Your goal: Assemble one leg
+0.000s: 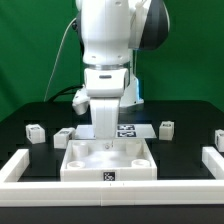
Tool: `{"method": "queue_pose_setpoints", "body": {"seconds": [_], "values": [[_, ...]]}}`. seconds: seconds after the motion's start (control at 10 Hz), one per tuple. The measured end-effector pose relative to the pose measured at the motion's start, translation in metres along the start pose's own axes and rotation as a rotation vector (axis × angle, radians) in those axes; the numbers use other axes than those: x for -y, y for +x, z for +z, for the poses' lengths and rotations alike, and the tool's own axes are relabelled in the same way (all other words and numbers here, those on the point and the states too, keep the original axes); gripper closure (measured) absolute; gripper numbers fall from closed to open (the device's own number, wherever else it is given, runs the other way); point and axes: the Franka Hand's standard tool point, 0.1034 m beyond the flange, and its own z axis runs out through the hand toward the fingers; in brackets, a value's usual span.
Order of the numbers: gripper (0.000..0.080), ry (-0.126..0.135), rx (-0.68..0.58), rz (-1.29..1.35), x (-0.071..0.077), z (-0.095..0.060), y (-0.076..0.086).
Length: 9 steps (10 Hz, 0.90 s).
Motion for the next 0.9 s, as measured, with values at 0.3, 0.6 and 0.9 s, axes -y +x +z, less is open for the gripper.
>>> {"method": "queue_pose_setpoints", "body": {"seconds": [0.3, 0.6, 0.9], "values": [[0.0150, 0.029, -0.006, 0.006, 0.008, 0.018, -0.001], [0.0300, 0.031, -0.005, 0.024, 0.008, 0.018, -0.001], [0.0603, 0.032, -0.005, 0.024, 0.008, 0.018, -0.002]]}}
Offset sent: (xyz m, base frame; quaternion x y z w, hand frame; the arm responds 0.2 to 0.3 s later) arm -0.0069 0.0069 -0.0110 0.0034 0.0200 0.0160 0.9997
